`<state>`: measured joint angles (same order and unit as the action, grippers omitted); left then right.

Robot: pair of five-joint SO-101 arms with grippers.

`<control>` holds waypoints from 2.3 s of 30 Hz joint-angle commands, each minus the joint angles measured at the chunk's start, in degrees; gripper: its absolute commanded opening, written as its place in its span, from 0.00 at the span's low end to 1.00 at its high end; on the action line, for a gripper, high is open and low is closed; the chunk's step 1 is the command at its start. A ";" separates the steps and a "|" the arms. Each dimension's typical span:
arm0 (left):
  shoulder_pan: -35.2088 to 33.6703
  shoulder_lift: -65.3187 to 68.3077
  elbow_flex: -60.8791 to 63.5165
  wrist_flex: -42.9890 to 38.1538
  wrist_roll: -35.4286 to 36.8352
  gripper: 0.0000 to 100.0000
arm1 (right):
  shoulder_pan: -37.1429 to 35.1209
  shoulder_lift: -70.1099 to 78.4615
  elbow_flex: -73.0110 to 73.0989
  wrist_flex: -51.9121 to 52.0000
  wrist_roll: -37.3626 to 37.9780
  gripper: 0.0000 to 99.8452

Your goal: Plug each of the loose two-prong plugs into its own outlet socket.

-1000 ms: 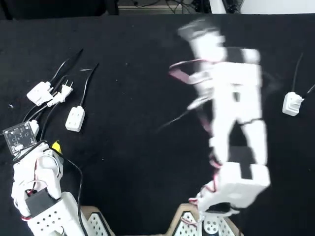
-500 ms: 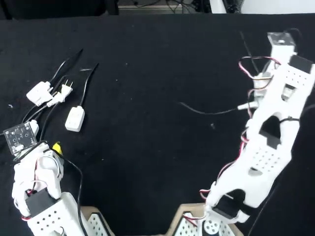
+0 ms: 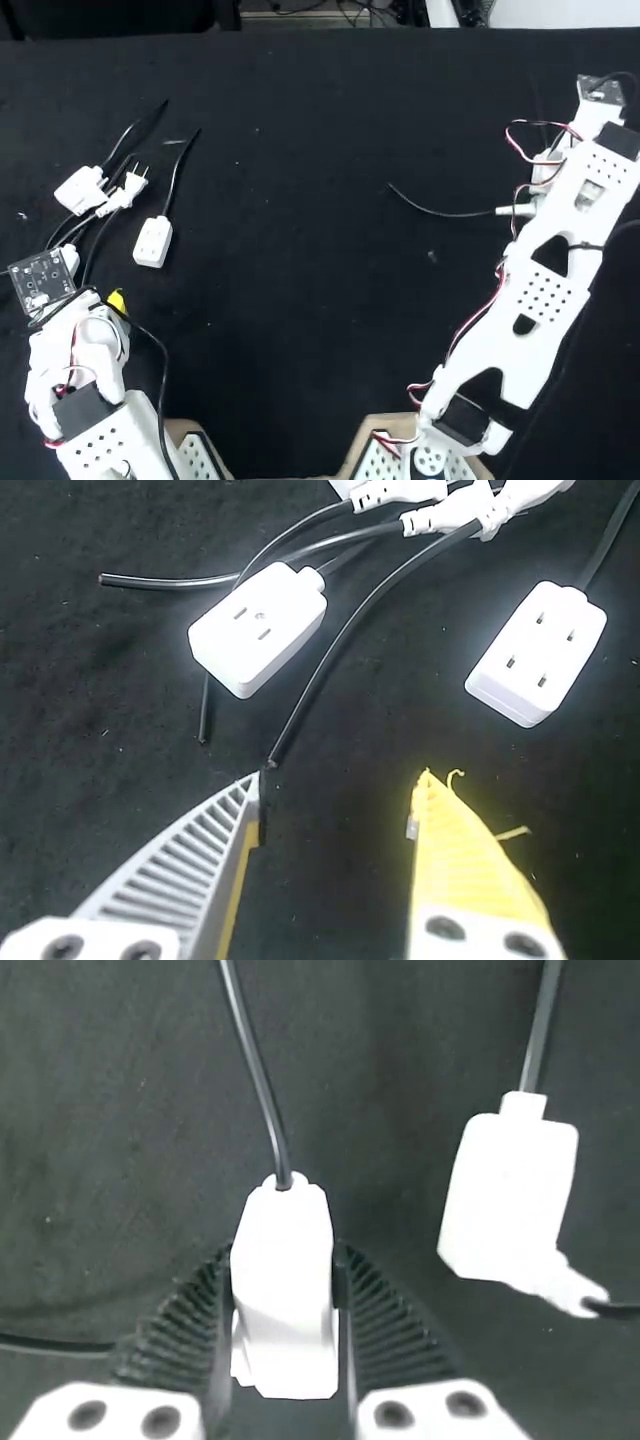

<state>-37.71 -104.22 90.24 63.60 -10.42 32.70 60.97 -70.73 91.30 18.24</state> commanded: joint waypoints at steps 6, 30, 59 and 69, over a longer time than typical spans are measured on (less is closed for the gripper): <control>-0.48 -0.26 -0.75 0.18 0.70 0.25 | 1.32 3.03 -9.98 1.49 -0.26 0.02; -0.48 -0.26 -0.75 0.18 0.70 0.25 | -9.93 -9.19 -18.86 10.11 -5.80 0.29; -0.48 -0.26 0.22 -0.26 0.79 0.25 | -46.42 -69.05 94.46 -32.26 -16.09 0.29; -0.48 -0.26 0.40 -0.35 0.70 0.25 | -46.77 -70.20 112.48 -54.24 -16.09 0.11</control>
<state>-37.71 -104.22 91.30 63.60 -10.07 -13.27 -5.76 40.40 41.27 2.42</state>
